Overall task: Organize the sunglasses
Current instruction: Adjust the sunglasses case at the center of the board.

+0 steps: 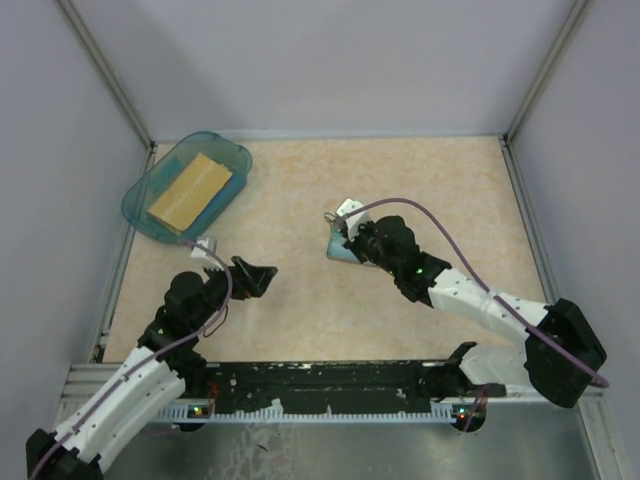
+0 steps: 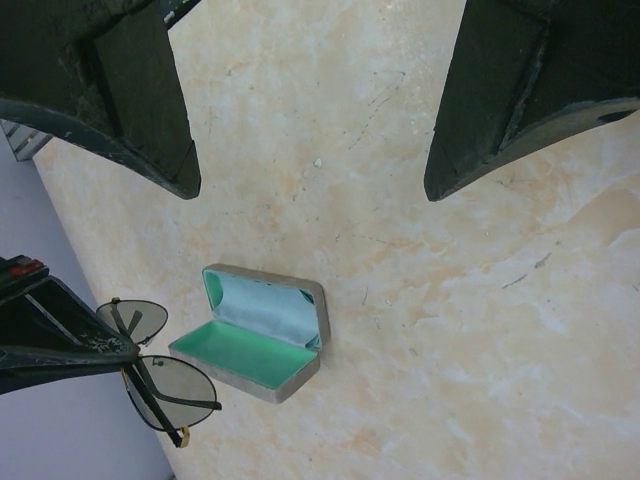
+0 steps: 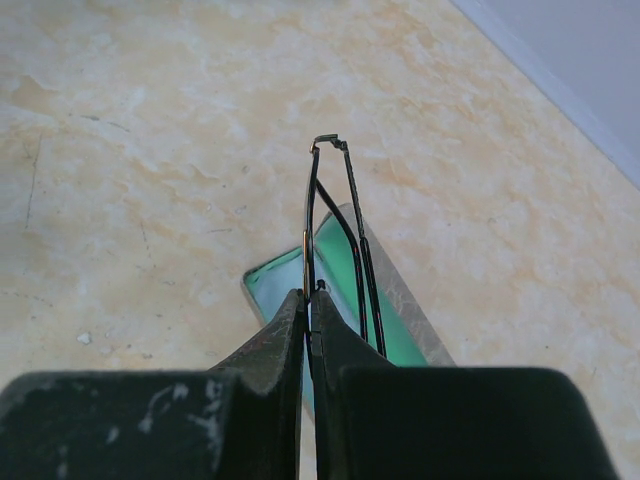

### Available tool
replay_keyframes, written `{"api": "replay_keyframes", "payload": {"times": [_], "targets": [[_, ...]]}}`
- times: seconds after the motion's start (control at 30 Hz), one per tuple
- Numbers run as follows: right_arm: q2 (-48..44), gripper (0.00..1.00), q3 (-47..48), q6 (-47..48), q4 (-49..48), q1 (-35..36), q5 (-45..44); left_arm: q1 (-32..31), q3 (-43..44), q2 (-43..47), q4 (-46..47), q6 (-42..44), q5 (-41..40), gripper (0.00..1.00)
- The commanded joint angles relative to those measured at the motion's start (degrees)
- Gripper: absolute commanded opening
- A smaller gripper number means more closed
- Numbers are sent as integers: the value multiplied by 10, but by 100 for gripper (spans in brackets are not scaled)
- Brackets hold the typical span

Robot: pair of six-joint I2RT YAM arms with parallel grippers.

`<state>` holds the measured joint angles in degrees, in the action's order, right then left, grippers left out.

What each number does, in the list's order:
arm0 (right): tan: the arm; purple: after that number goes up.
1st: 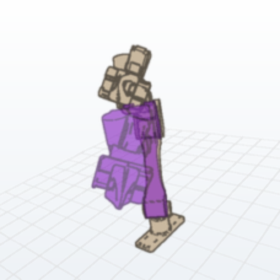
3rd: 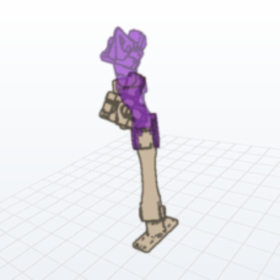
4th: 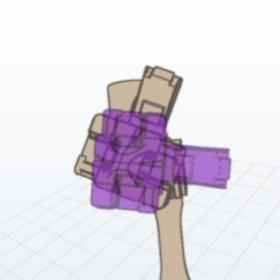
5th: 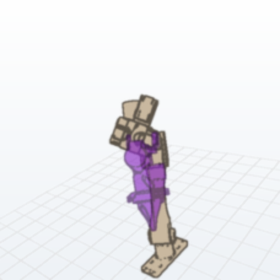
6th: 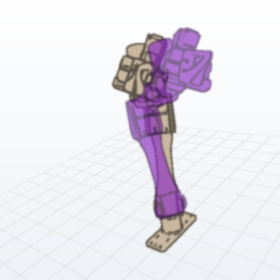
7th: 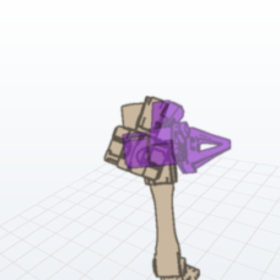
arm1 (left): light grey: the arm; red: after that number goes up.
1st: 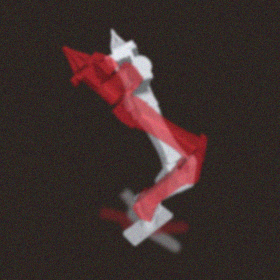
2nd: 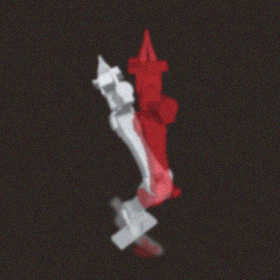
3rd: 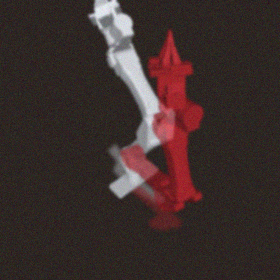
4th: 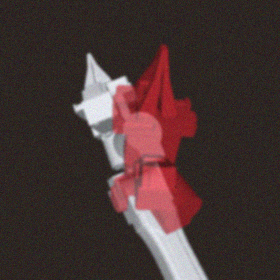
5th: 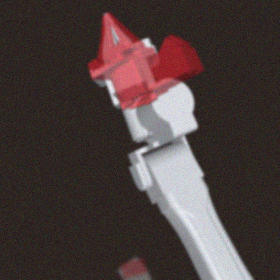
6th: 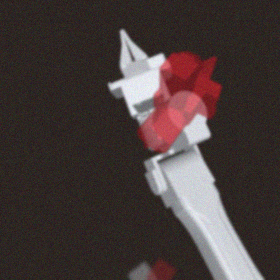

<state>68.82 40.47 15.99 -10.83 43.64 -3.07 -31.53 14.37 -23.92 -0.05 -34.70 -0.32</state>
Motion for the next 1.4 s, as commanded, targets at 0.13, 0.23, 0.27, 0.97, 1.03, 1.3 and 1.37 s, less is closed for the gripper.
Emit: {"api": "replay_keyframes", "payload": {"times": [0.13, 0.23, 0.27, 0.97, 1.03, 1.3, 1.37], "targets": [[-20, 0, -6, -7, 1, -1, 2, -18, 0, -141, 163, -10, 47, 99], [-26, 0, -5, -11, 6, -5, -4, -52, 4, -216, 220, 1, 31, 99], [-27, 0, -3, -13, 9, -6, -4, -61, 4, -240, 251, 2, 30, 100], [-63, 0, -9, -29, 23, -23, -17, -168, 120, -703, 623, -45, 7, 100], [-65, 0, -9, -29, 23, -24, -17, -169, 132, -725, 626, -47, 8, 100], [-68, 0, -10, -28, 23, -29, -12, -168, 164, -790, 633, -58, 22, 100], [-69, 0, -10, -29, 23, -30, -12, -169, 167, -798, 635, -58, 17, 100]]}}
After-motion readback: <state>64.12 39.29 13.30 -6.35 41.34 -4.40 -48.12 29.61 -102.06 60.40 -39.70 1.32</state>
